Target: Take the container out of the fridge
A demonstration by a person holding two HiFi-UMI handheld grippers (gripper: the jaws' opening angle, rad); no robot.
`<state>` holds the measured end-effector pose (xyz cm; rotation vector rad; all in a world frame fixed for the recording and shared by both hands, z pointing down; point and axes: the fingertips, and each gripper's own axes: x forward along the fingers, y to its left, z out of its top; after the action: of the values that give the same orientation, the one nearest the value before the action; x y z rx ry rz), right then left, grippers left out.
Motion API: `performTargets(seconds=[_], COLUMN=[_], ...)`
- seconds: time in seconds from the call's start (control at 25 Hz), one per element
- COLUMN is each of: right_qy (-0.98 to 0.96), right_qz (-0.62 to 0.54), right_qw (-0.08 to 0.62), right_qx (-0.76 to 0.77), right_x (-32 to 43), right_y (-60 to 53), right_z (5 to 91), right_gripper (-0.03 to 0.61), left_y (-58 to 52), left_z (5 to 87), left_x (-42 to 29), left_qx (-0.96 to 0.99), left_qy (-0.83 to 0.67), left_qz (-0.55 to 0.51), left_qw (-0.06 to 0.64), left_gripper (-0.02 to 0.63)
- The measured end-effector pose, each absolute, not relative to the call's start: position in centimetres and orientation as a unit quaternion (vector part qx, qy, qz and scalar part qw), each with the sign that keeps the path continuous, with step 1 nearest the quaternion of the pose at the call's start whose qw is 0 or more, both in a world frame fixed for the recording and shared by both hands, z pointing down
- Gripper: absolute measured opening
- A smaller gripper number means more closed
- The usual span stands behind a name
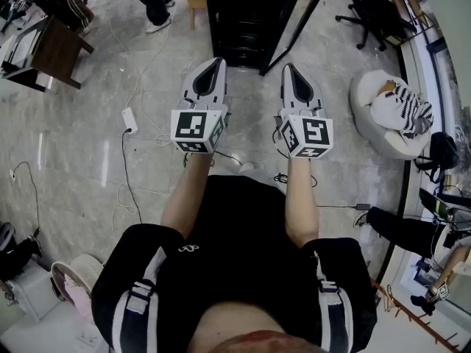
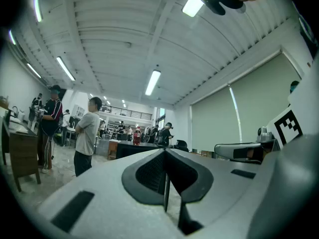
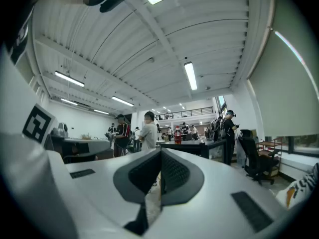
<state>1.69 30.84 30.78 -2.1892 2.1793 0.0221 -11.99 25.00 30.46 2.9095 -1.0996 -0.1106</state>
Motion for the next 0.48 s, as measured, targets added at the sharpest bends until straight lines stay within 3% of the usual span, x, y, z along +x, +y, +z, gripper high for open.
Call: performTargets(seconds=[0.48], right_qy=[0.724], right_qz=[0.008], right_qw=[0.063], right_qx=[-0.687], right_x=[6.7], right_y=[29.9], right_z=[30.9], right_gripper=[0.008], left_y=[25.2], left_z=[32.0], left_x=[-6.8], left_qx=[0.94], left_qy=[-0.341], left_qz=[-0.027], left_qw=[0.02], left_gripper=[0.009])
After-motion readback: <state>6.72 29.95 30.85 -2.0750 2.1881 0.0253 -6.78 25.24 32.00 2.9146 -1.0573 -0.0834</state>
